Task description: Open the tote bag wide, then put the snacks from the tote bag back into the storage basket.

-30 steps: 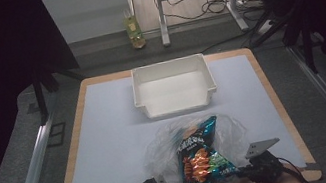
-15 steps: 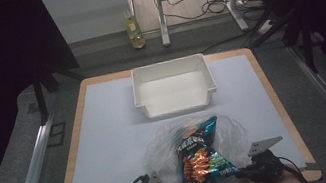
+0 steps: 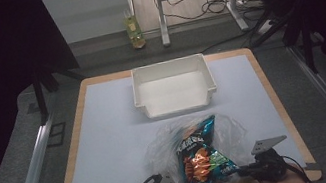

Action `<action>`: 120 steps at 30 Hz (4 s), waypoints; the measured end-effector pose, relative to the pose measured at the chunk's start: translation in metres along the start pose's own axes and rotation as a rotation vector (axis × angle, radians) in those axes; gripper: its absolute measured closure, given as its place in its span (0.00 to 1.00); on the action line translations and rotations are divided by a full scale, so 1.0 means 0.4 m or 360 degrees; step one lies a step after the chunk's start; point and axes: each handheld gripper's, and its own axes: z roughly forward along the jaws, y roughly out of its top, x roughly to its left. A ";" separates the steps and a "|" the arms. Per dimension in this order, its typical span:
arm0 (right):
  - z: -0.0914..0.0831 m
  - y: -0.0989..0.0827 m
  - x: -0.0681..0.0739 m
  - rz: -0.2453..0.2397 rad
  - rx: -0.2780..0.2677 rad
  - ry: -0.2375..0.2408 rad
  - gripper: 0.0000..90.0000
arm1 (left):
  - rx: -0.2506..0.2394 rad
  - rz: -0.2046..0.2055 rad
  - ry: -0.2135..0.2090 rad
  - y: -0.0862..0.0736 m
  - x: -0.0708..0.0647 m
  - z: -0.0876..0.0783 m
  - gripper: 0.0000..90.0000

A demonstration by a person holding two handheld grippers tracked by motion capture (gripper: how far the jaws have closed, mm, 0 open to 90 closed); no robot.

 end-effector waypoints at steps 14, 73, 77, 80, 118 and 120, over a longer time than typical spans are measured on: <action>-0.008 0.021 -0.050 -0.0003 -0.0036 -0.0097 0.99 | -0.0084 -0.0093 0.0350 0.011 0.118 -0.066 0.95; 0.134 0.298 -0.246 0.0073 -0.0060 -0.0353 0.99 | -0.0063 -0.0169 0.0654 0.201 0.407 0.029 0.98; 0.119 0.285 -0.246 0.0049 -0.0044 -0.0408 1.00 | -0.0081 -0.0211 0.0632 0.160 0.412 0.006 0.99; 0.109 0.276 -0.254 0.0066 -0.0057 -0.0423 1.00 | -0.0091 -0.0251 0.0631 0.144 0.422 -0.005 0.99; -0.004 0.256 -0.156 0.0017 -0.0186 -0.0305 0.76 | -0.0588 -0.0369 0.0473 0.066 0.360 -0.109 0.58; -0.014 0.255 -0.147 0.0016 -0.0185 -0.0300 0.73 | -0.0590 -0.0366 0.0477 0.058 0.347 -0.111 0.53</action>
